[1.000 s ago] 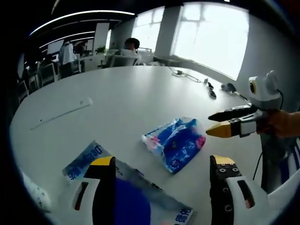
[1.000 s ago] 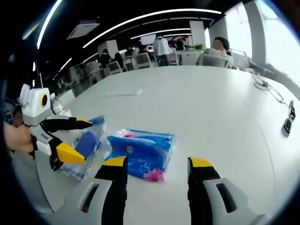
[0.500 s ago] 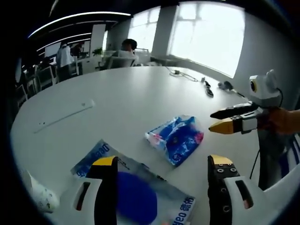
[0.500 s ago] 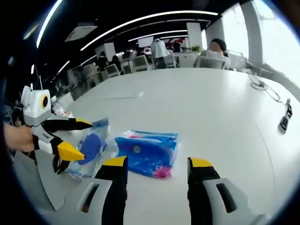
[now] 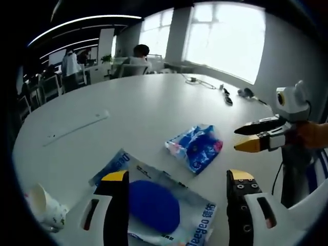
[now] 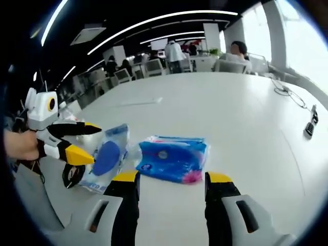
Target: Arrange the tabletop items into an orderly group along one side of the table until the central work area is clear of visible clutter.
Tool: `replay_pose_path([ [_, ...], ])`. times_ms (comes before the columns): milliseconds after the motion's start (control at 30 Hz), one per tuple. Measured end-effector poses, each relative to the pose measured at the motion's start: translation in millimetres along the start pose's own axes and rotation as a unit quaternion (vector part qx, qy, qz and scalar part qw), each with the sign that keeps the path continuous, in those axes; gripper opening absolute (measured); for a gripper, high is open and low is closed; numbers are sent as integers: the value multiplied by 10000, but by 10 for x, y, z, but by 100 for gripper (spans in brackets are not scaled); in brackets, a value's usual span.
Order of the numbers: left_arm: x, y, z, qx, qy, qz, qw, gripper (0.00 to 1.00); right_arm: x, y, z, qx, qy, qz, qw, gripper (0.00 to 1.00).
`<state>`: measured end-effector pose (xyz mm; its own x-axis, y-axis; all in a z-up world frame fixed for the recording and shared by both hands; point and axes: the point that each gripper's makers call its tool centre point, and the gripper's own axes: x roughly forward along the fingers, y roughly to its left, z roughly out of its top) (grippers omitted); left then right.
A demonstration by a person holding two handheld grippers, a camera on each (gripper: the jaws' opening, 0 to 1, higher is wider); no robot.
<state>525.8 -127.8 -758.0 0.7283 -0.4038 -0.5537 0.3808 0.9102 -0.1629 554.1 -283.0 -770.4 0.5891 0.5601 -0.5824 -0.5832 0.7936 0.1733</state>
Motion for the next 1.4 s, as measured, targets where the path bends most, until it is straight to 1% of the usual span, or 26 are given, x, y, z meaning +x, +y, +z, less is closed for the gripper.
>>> replay_pose_path([
  [367,-220,80,-48,68,-21,33,10000,72,-92,185,34,39,-105,-32,9999,48],
  [467,-268,90,-63,78,-29,29,10000,72,-114,247,16,-21,-86,-30,10000,48],
  [633,-332,127,-82,124,-22,28,9999,71,-139,310,-9,61,-102,-48,9999,47],
  [767,-402,169,-95,153,-26,30,9999,70,-186,406,-11,63,-144,-63,9999,47],
  [900,-460,180,-104,176,-40,19,9998,70,-201,487,-58,118,-110,-37,9999,47],
  [1033,-493,177,-130,195,-32,-21,9998,69,-219,563,-61,89,-112,-22,9999,47],
  [1200,-522,193,-173,193,-6,-24,9998,68,-231,608,-37,94,-151,-30,9998,47],
  [1400,-543,232,-183,219,22,-16,9998,67,-230,631,-37,105,-153,-50,9998,47],
])
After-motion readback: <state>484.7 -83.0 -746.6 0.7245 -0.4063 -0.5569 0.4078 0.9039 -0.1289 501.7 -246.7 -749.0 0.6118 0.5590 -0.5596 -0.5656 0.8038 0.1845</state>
